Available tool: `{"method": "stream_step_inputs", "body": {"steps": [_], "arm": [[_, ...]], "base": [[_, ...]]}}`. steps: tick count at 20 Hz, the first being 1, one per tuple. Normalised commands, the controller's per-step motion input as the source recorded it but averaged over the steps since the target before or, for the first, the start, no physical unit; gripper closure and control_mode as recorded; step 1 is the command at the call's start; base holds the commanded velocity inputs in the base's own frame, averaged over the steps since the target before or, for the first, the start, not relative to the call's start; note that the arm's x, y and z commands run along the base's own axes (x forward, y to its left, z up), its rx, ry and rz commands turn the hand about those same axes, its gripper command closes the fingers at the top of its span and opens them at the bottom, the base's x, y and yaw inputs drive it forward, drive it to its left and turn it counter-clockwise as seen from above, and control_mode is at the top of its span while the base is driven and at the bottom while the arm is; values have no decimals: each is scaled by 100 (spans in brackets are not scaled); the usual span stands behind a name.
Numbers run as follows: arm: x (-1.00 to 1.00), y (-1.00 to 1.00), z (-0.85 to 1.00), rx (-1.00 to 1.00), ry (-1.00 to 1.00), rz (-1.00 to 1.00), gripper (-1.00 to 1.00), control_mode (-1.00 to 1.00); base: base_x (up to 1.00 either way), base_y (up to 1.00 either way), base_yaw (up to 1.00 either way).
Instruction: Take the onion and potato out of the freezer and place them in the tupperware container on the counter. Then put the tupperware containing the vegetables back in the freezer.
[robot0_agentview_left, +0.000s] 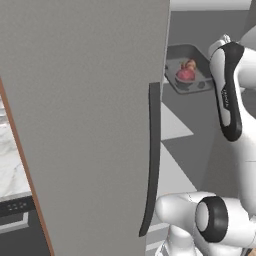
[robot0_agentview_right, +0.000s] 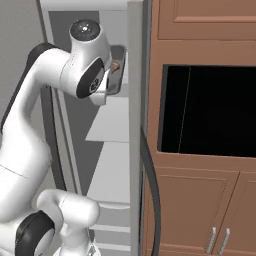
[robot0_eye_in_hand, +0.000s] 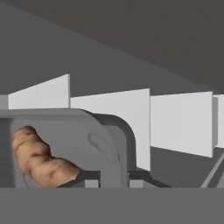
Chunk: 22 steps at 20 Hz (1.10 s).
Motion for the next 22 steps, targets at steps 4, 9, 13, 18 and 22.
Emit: {"method": "stream_step_inputs", "body": {"steps": [4,9,13,18,22], "arm": [[94,0,0,0,-2,3,100,-100],[96,0,0,2,0,9,100,-100],[83,0,0,2,0,15,100,-100],[77,1,0,1,0,12,100,-100],[69,10,-1,0,0,4,100,-100]], "base": [[0,0,0],[0,0,0],[0,0,0],[0,0,0],[0,0,0]]}}
